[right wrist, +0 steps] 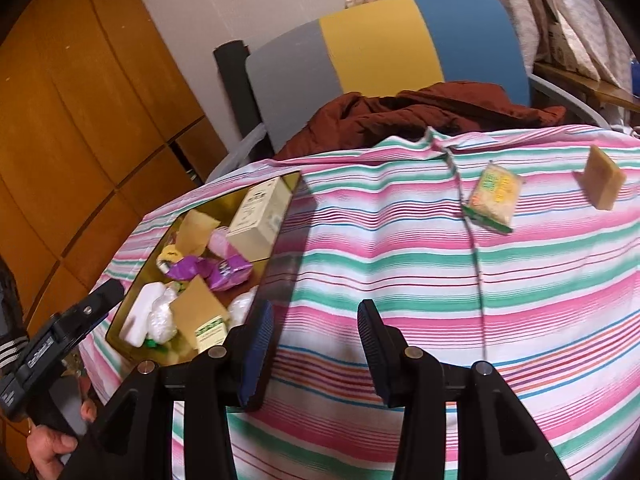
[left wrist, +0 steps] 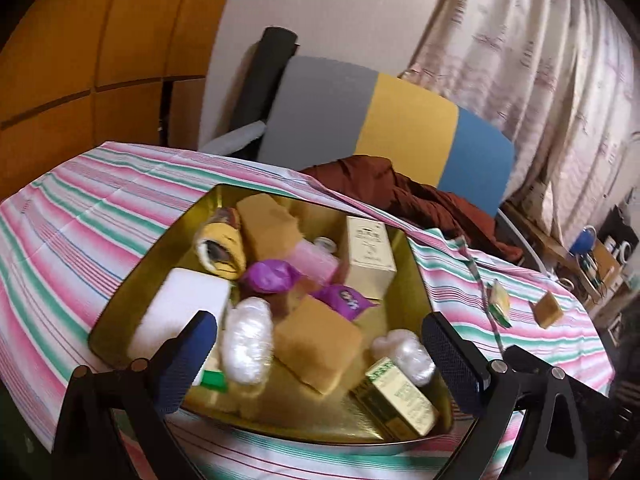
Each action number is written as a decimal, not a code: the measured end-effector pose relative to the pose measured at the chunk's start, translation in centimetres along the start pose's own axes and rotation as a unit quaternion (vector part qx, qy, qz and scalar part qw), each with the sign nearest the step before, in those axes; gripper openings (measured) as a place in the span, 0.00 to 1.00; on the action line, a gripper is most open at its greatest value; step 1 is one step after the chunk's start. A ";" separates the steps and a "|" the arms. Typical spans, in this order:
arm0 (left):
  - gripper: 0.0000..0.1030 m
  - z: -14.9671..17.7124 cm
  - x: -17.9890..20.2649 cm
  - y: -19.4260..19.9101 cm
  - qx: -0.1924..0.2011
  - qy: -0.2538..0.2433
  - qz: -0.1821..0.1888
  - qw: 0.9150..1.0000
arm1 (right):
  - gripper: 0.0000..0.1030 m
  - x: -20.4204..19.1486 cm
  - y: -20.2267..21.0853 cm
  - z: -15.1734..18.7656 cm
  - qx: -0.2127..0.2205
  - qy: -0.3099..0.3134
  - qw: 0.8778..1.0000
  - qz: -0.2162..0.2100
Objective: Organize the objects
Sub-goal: 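Move both open tools from the tray back to the cracker packet and sponge, then grasp the yellow sponge with the right tool while the left tool grasps the WEIDAN cracker packet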
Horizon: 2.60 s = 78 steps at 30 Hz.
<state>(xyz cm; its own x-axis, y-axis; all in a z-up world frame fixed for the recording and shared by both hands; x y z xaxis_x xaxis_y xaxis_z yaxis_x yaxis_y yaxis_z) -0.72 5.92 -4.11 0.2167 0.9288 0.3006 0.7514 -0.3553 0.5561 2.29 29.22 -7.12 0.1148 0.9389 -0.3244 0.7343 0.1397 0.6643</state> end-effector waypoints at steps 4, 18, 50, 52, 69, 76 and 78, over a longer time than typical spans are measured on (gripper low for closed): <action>1.00 -0.1 1.3 0.1 -0.002 -0.013 0.011 1.000 | 0.43 1.5 0.1 -0.2 0.001 -0.001 1.000 0.025; 1.00 0.3 7.2 -1.5 -0.033 -0.064 0.044 0.996 | 0.43 8.2 0.8 -0.8 0.008 -0.042 0.996 0.076; 1.00 5.4 19.9 -6.0 -0.138 -0.199 0.102 0.965 | 0.43 28.8 1.9 -11.8 0.065 -0.104 0.960 0.250; 1.00 5.5 19.9 -6.1 -0.140 -0.198 0.100 0.965 | 0.43 30.4 0.9 -13.1 0.062 -0.121 0.956 0.260; 1.00 6.0 20.7 -7.9 -0.154 -0.195 0.102 0.963 | 0.48 35.3 6.2 -5.7 0.058 -0.155 0.945 0.282; 1.00 5.8 22.0 -8.3 -0.149 -0.217 0.099 0.960 | 0.59 34.4 2.4 -7.9 0.039 -0.138 0.947 0.288; 1.00 5.7 22.2 -8.6 -0.149 -0.220 0.096 0.959 | 0.59 34.5 0.8 -8.4 0.028 -0.138 0.947 0.290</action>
<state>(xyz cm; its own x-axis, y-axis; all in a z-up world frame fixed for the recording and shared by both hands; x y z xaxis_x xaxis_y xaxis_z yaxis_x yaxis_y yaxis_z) 1.16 30.18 -6.62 0.6246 0.7744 0.1008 0.4737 -0.4783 0.7395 1.17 64.37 -12.13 0.6741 0.7338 -0.0839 0.5277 -0.3990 0.7499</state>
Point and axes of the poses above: each gripper's, at about its wrist camera, not at the fingertips, and y roughly against the way its jaws point, x to its right, z to its underside, the point moved 6 cm from there along -y, roughly the way its jaws point, and after that the axes turned 3 degrees about z, right-handed, at the moved point
